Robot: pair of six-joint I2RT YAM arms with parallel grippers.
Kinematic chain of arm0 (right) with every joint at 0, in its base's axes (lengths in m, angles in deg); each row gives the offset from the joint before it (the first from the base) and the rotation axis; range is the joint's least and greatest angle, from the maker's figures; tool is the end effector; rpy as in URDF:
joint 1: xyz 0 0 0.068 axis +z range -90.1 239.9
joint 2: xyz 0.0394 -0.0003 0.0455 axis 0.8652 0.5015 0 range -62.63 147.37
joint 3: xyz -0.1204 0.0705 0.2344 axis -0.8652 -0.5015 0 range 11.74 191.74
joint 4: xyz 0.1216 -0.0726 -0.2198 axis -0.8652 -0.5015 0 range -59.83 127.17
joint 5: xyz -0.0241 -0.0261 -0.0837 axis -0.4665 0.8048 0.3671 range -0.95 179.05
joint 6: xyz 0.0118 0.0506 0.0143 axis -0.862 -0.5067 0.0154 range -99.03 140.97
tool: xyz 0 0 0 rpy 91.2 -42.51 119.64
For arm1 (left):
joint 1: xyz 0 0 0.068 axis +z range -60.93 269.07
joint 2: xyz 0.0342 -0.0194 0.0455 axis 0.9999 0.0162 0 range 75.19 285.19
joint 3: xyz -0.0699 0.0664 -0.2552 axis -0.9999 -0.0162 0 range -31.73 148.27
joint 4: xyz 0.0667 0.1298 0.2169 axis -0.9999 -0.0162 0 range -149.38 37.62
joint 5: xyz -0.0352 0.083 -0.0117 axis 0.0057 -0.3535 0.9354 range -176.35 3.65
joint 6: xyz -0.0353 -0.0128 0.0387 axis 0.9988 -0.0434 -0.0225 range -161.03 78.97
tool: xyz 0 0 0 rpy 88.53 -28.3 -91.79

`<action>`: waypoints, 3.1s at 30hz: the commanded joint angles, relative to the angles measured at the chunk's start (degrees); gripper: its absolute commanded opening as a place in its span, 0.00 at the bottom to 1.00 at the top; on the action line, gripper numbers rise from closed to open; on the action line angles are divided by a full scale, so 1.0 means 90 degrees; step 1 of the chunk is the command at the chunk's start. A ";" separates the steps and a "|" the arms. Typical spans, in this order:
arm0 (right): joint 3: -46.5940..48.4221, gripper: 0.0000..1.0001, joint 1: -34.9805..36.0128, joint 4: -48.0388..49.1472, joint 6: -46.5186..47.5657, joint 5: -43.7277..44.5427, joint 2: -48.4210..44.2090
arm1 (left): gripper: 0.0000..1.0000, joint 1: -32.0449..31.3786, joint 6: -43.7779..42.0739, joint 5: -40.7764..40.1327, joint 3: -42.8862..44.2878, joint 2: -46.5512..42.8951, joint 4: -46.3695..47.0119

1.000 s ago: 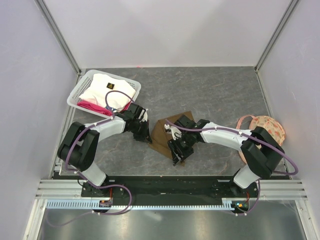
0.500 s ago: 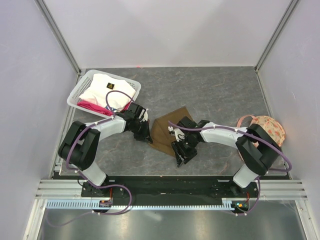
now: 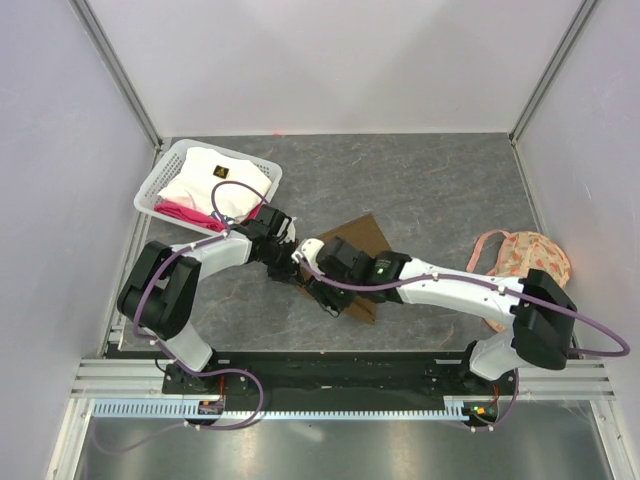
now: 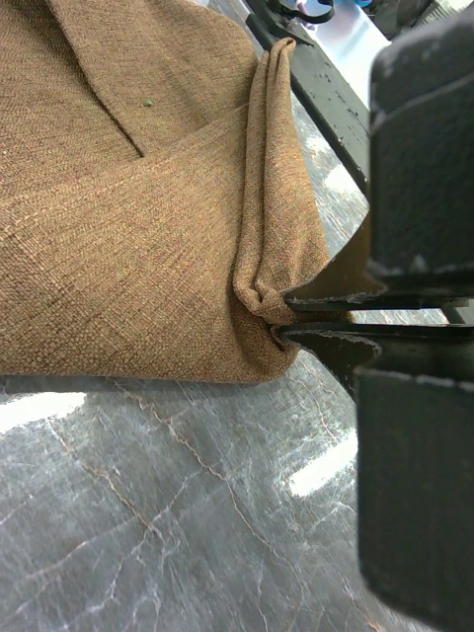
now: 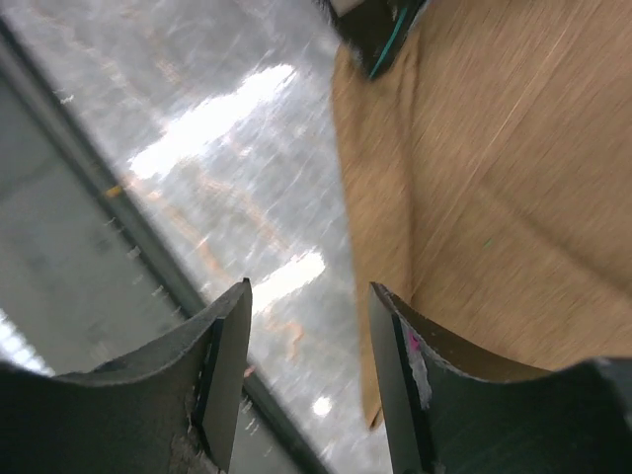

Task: Fold the napkin, place the utensils inside, and roll it up
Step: Roll the napkin with the utensil

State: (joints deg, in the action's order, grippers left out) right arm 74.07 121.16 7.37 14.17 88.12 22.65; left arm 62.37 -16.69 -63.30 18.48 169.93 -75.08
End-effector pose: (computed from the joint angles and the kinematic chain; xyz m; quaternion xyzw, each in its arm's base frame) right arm 0.1503 0.2753 0.2491 -0.4358 0.8414 0.1851 0.2604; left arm 0.2616 -0.1472 0.1491 0.0592 0.9596 -0.2600 0.0901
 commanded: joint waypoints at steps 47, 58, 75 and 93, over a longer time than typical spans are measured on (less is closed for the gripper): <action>-0.0138 0.23 -0.0429 0.0245 0.0893 -0.0990 0.2576 | 0.56 0.0056 0.0205 -0.1008 -0.0842 -0.1298 0.0304; -0.0148 0.22 -0.0439 0.0108 0.0864 -0.1098 0.2576 | 0.75 0.0212 0.1055 -0.0520 -0.1878 -0.1795 0.2198; -0.0138 0.22 -0.0439 0.0059 0.0815 -0.1215 0.2625 | 0.50 0.0466 0.0909 -0.0257 -0.2376 -0.1279 0.3245; 0.0300 0.33 -0.0663 -0.0096 0.0756 -0.0981 0.2215 | 0.02 0.0466 0.0772 0.0212 -0.2660 -0.1054 0.3225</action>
State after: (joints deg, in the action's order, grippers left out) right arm 76.34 115.28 15.28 21.16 76.95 41.79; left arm 66.61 -8.23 -62.38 -4.27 158.84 -43.60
